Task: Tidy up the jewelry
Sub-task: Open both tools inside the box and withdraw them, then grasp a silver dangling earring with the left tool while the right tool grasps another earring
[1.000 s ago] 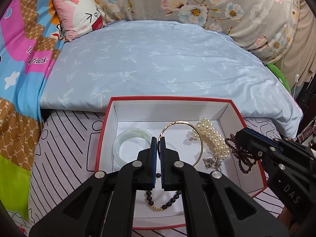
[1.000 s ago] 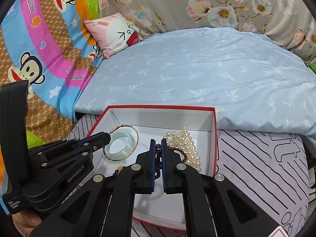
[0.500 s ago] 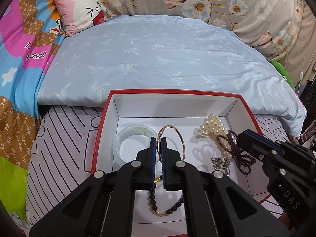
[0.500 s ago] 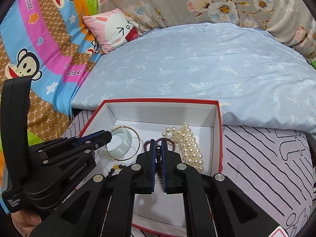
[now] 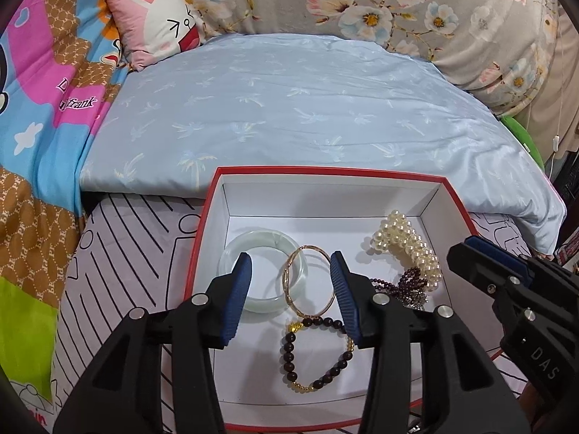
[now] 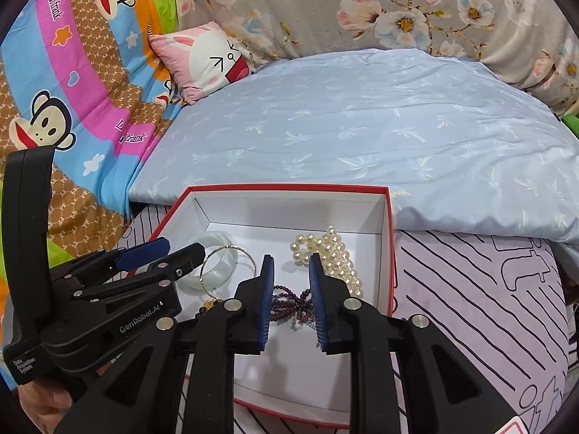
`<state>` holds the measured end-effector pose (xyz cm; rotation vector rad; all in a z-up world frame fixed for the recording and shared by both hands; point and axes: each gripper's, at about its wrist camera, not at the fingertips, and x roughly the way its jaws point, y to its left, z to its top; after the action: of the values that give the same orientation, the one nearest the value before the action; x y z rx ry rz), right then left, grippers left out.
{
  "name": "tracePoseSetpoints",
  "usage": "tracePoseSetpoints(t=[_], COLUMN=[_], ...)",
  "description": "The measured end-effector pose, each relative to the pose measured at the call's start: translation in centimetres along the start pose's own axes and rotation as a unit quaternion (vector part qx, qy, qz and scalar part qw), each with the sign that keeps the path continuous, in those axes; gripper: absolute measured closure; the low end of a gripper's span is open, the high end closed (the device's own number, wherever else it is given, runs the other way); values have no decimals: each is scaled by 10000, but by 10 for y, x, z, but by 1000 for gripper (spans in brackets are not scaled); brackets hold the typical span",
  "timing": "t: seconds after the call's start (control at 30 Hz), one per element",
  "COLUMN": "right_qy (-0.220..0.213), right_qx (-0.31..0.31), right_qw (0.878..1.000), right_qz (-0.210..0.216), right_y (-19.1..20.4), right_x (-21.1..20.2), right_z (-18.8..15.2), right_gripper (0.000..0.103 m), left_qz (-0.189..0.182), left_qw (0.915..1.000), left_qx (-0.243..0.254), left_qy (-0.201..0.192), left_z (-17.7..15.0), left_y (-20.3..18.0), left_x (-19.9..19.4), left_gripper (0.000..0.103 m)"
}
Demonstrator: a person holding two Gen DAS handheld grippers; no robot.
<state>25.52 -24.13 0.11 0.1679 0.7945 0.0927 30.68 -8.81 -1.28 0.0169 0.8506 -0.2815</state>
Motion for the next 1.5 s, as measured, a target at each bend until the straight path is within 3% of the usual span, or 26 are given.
tracePoseSetpoints(t=[0.7, 1.1, 1.5], right_qy=[-50, 112, 541], right_qx=[40, 168, 158], right_qw=[9999, 9994, 9982], right_qz=[-134, -279, -181], right_y=[-1, -5, 3], right_x=[-60, -103, -110], right_z=[-46, -105, -163], right_gripper=[70, 70, 70], left_qz=[-4, -50, -66], left_qw=[10000, 9998, 9973], left_qx=[-29, -152, -283], left_qy=[-27, 130, 682], left_z=[-40, -92, -164], left_y=[3, 10, 11], left_x=[-55, -95, -102], left_gripper=[60, 58, 58])
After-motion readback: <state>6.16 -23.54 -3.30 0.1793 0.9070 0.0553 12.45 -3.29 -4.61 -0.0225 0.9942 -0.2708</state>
